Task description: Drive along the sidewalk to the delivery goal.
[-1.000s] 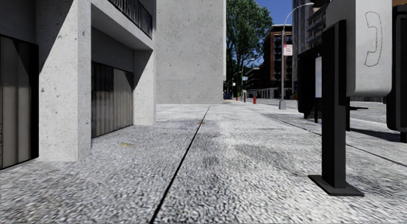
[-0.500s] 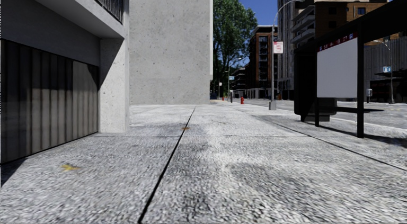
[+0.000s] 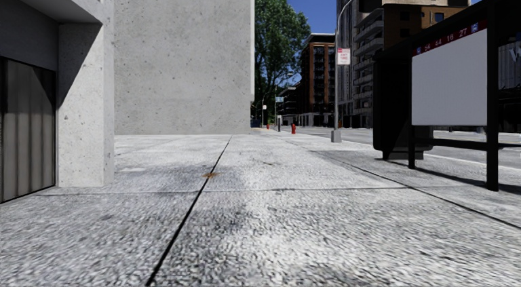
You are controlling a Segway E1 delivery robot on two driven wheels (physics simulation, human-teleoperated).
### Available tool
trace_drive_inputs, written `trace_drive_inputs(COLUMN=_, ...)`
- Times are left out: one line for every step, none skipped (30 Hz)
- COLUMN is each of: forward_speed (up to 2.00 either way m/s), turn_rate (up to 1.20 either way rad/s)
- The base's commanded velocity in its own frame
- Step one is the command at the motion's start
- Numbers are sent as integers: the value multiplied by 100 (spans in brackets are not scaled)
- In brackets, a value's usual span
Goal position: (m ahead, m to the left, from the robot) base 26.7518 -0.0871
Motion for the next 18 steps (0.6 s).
trace_drive_inputs(forward_speed=200, turn_rate=-28)
trace_drive_inputs(forward_speed=200, turn_rate=-28)
trace_drive_inputs(forward_speed=200, turn_rate=-28)
trace_drive_inputs(forward_speed=200, turn_rate=-28)
trace_drive_inputs(forward_speed=200, turn_rate=-28)
trace_drive_inputs(forward_speed=200, turn_rate=-28)
trace_drive_inputs(forward_speed=200, turn_rate=-28)
trace_drive_inputs(forward_speed=200, turn_rate=-27)
trace_drive_inputs(forward_speed=200, turn_rate=-6)
trace_drive_inputs(forward_speed=200, turn_rate=0)
trace_drive_inputs(forward_speed=200, turn_rate=0)
trace_drive_inputs(forward_speed=200, turn_rate=0)
trace_drive_inputs(forward_speed=200, turn_rate=0)
trace_drive_inputs(forward_speed=200, turn_rate=0)
trace_drive_inputs(forward_speed=200, turn_rate=0)
trace_drive_inputs(forward_speed=200, turn_rate=0)
trace_drive_inputs(forward_speed=200, turn_rate=0)
trace_drive_inputs(forward_speed=200, turn_rate=0)
